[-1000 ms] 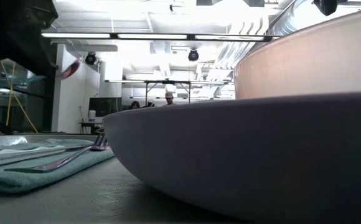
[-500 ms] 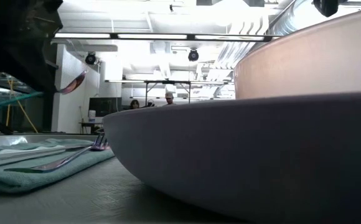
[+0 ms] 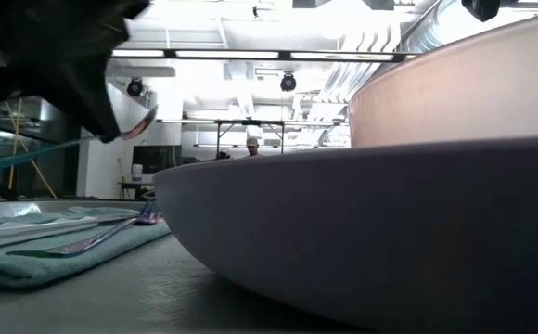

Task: Set up tray
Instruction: Put the violet spoon on the light blue napkin to the left of the green patterned knife

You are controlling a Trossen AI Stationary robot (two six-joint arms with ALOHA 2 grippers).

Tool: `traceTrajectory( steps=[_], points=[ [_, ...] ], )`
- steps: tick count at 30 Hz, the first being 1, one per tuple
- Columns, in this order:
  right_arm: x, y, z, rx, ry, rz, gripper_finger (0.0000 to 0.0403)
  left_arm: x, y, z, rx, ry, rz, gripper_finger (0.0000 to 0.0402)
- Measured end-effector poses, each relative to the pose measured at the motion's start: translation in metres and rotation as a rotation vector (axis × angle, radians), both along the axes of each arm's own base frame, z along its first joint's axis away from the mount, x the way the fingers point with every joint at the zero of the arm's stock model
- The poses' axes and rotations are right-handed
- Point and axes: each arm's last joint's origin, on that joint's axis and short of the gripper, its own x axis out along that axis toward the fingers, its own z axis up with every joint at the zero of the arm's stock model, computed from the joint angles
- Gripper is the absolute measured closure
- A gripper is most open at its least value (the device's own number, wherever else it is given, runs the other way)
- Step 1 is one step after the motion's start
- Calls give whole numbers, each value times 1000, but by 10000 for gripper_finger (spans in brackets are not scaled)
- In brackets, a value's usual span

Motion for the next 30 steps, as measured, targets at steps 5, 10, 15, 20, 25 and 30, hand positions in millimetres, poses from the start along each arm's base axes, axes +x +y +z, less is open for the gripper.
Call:
traceTrajectory(
  steps=[5,10,15,20,25,30],
  points=[
    [0,3,0,6,15,127,403,27,-2,16,-8,180,34,390],
    [-5,5,1,3,12,233,403,46,-5,38,12,377,68,390],
    [-12,4,2,-6,0,265,403,60,-3,54,37,486,105,390],
    [-21,2,4,2,-22,285,403,70,-10,40,36,552,106,390],
    [-30,0,5,4,-36,284,403,80,-15,24,19,547,106,390],
    [-34,-1,6,12,-52,283,403,86,-19,10,-5,581,108,390]
  ],
)
